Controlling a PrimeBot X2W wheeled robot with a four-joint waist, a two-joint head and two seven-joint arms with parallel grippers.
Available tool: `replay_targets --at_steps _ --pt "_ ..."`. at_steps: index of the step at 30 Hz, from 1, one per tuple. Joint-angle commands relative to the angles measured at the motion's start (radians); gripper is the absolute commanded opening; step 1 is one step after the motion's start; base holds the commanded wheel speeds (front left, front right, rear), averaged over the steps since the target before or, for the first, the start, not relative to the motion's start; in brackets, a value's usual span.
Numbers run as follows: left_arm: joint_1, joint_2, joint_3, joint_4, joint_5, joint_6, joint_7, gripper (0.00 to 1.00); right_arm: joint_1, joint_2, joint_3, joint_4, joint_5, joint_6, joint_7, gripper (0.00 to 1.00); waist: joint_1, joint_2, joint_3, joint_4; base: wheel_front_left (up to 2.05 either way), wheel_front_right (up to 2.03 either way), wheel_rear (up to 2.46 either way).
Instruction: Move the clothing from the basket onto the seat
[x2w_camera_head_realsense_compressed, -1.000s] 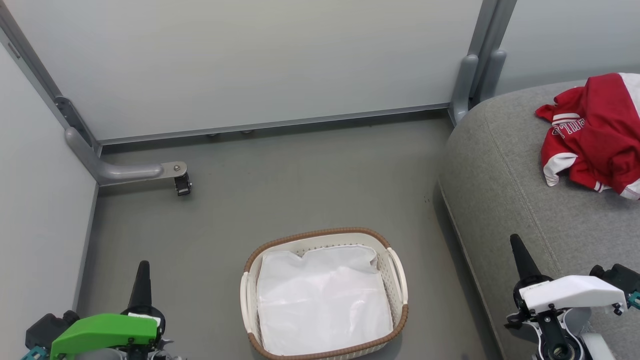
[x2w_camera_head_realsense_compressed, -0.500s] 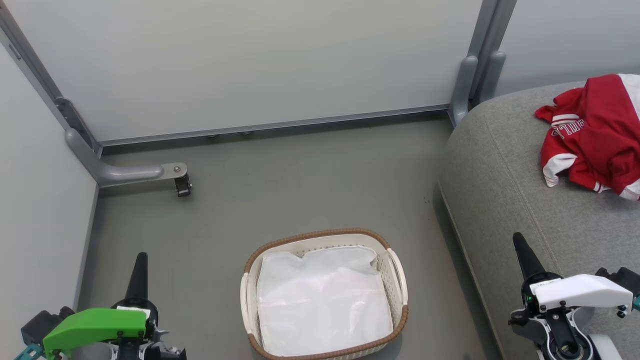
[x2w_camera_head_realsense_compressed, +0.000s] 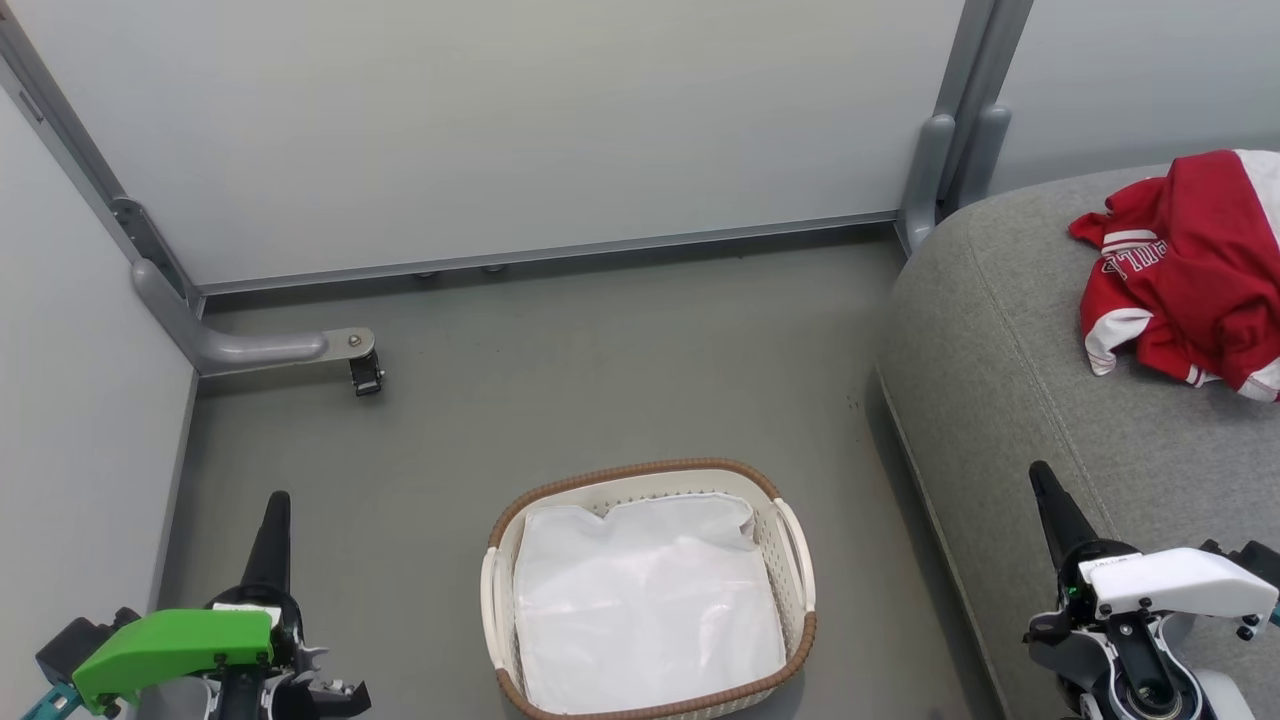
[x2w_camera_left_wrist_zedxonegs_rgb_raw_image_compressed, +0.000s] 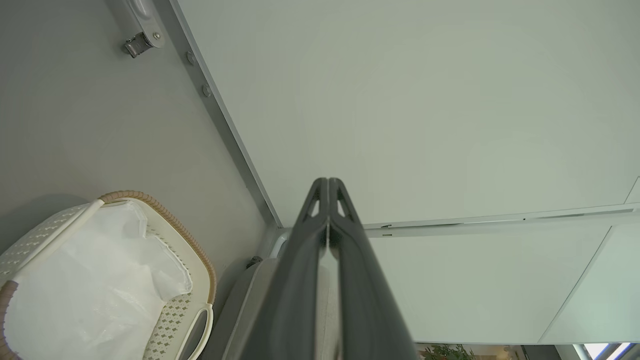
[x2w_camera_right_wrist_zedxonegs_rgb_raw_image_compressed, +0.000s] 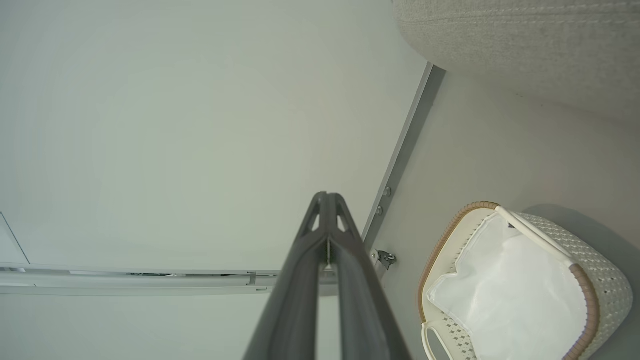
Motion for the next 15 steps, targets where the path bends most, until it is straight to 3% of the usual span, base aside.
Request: replay_targets --at_steps 1,15 --pt "-0.025 0.005 0.005 -0.007 -0.022 -0.007 0.006 0.0 -0.004 -0.006 -0.006 -0.009 0.023 0.0 0.007 0.0 0.0 0.0 0.0 0.0 0.0 0.0 0.0" --pt "-0.039 0.005 0.022 -0.008 -0.137 -0.017 0.04 0.0 -0.002 -0.007 -0.022 -0.016 0.151 0.0 0.041 0.0 0.0 0.0 -0.005 0.0 0.0 0.0 0.0"
